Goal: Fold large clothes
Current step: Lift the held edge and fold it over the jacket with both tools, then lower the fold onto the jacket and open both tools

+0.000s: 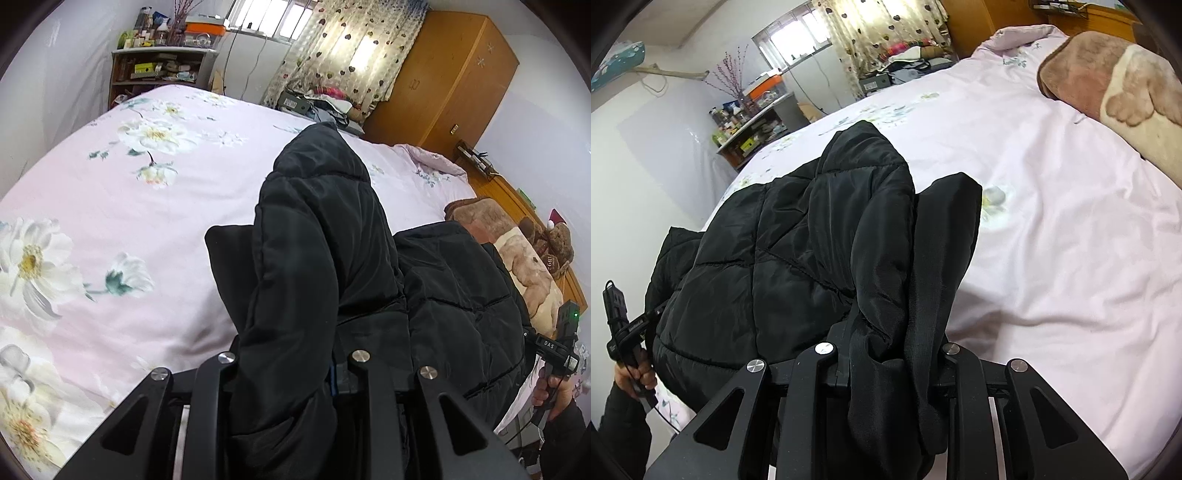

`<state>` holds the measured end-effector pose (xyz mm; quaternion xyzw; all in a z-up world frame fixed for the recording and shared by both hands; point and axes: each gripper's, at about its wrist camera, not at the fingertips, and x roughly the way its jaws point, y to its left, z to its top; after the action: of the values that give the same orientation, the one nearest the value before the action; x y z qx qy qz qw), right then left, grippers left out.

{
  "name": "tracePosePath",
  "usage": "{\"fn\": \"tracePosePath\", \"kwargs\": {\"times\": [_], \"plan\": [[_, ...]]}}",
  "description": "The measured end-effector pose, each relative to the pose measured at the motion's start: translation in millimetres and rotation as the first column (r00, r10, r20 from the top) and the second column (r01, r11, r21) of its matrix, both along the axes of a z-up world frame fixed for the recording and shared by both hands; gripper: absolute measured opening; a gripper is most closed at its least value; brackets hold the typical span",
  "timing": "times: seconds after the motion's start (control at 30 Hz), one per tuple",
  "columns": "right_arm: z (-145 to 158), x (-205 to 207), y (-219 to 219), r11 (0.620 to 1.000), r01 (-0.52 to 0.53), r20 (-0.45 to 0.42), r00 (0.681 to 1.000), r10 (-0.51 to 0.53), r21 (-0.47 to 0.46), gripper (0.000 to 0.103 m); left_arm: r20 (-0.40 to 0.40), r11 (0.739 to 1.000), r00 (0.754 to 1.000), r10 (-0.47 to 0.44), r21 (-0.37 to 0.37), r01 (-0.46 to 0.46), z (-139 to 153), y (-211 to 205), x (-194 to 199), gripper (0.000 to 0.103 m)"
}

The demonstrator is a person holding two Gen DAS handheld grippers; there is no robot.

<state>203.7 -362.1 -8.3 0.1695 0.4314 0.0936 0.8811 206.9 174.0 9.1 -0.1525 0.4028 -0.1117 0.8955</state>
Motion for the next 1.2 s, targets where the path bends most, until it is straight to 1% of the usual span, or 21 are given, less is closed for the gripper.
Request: {"fn": "tracePosePath", "kwargs": {"times": [0.17,0.4,0.63,0.73,0.8,0.87,0.93,0.97,1.0,1.03,1.07,1.1,1.13,1.17,1.2], "plan": [[3.3,18.0,14.2,1.000,-0.021,0.022,1.000,0.022,-0.004,0.023,0.017,1.000,1.000,0.021,0.009,-0.021,12.6,15.7,16.9,0.027],[10.4,66.2,26.7,1.000,-0.030,0.031,0.999,0.029,0.007,0.023,0.054,0.999,0.998,0.030,0.042,-0.032,30.6,18.5,63.5,0.027],[10.5,114.1,28.8,1.000,-0.023,0.037,0.999,0.023,-0.009,0.023,0.062,0.998,0.998,0.029,0.047,-0.032,25.0,17.5,110.0,0.027],[-0.1,134.5,27.9,1.000,-0.014,0.028,0.999,0.014,-0.007,0.023,0.066,0.998,0.997,0.029,0.054,-0.033,10.9,15.1,126.1,0.027],[-11.3,147.5,28.3,1.000,-0.016,0.022,1.000,0.016,-0.015,0.023,0.053,0.998,0.998,0.037,0.057,-0.040,-8.6,15.8,137.8,0.027],[-25.7,159.0,31.5,1.000,-0.019,0.006,1.000,0.019,-0.017,0.024,0.017,0.997,0.999,0.047,0.063,-0.048,-32.6,17.0,148.7,0.027],[-50.3,172.1,34.9,0.999,-0.024,-0.028,0.999,0.024,-0.031,0.024,-0.041,0.995,0.997,0.064,0.076,-0.061,-62.6,17.2,158.5,0.028],[-59.0,176.4,35.7,0.999,-0.022,-0.042,0.999,0.020,-0.039,0.026,-0.060,0.993,0.995,0.079,0.089,-0.073,-74.7,17.3,160.4,0.030],[-73.4,180.2,34.6,0.999,-0.016,-0.063,0.998,0.013,-0.041,0.027,-0.089,0.993,0.991,0.098,0.080,-0.091,-88.5,20.7,161.9,0.034],[-85.3,183.1,31.3,1.000,-0.008,-0.082,0.997,0.006,-0.024,0.030,-0.108,0.993,0.987,0.117,0.045,-0.113,-100.0,25.9,160.5,0.037],[-93.7,184.9,26.9,1.000,0.005,-0.096,0.995,-0.004,0.005,0.037,-0.108,0.992,0.986,0.127,0.019,-0.126,-105.0,29.8,158.2,0.041],[-98.3,186.1,23.0,0.999,0.018,-0.105,0.994,-0.015,0.030,0.041,-0.104,0.992,0.986,0.129,0.001,-0.130,-106.9,32.0,155.5,0.043],[-101.1,185.9,19.5,0.998,0.028,-0.112,0.993,-0.022,0.049,0.045,-0.099,0.992,0.987,0.126,-0.003,-0.127,-106.2,33.0,153.5,0.044],[-101.1,186.3,17.2,0.998,0.032,-0.115,0.993,-0.026,0.054,0.050,-0.098,0.992,0.987,0.126,0.005,-0.126,-103.7,32.4,152.1,0.048],[-100.5,184.6,15.1,0.998,0.037,-0.118,0.993,-0.031,0.053,0.052,-0.101,0.992,0.986,0.130,0.010,-0.129,-100.3,32.8,150.2,0.049]]}}
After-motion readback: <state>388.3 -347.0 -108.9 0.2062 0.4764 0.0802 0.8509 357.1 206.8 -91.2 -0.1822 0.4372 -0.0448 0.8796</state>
